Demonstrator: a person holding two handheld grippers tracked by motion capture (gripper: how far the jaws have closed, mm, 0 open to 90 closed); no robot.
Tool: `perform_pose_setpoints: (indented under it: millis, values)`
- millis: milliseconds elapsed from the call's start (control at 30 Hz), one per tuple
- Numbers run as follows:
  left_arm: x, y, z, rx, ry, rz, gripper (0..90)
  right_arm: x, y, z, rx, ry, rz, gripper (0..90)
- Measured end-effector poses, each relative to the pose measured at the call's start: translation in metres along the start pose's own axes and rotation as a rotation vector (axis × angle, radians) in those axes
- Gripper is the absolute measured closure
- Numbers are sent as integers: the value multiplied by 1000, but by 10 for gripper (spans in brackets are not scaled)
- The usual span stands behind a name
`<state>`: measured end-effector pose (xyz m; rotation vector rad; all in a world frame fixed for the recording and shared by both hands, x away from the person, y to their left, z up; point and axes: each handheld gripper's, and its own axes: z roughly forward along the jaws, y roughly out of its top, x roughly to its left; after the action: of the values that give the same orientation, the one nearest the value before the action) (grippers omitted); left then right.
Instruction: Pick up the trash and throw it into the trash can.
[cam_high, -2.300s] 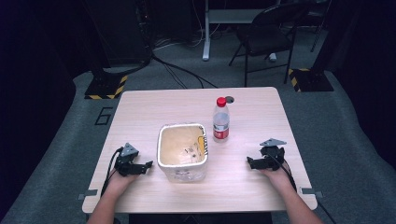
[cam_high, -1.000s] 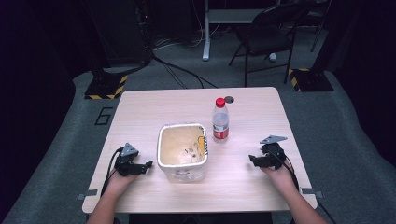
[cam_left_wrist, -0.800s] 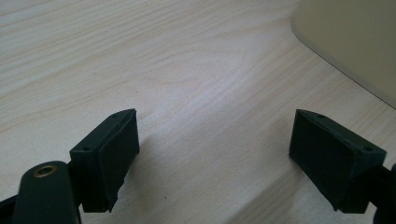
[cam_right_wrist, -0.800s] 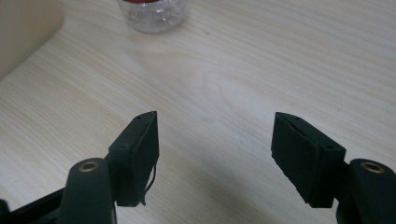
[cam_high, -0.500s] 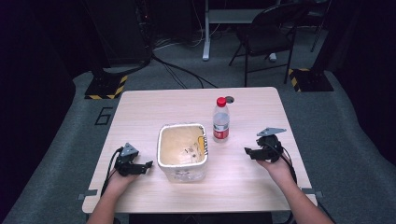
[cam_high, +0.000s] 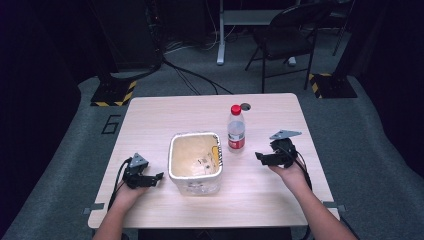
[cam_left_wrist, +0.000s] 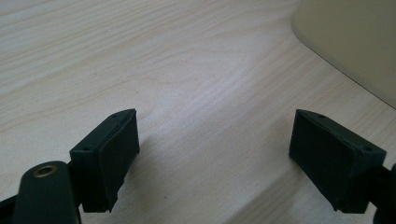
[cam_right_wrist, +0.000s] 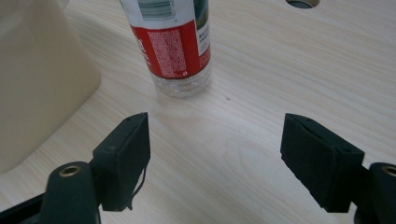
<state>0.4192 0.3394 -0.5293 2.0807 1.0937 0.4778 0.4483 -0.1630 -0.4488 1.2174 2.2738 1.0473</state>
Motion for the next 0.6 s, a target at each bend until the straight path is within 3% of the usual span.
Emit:
perform_pose_setpoints:
  millis: [600]
  values:
    - [0, 0, 0, 0, -1, -1, 159, 20, 32, 21, -78, 21, -43, 165]
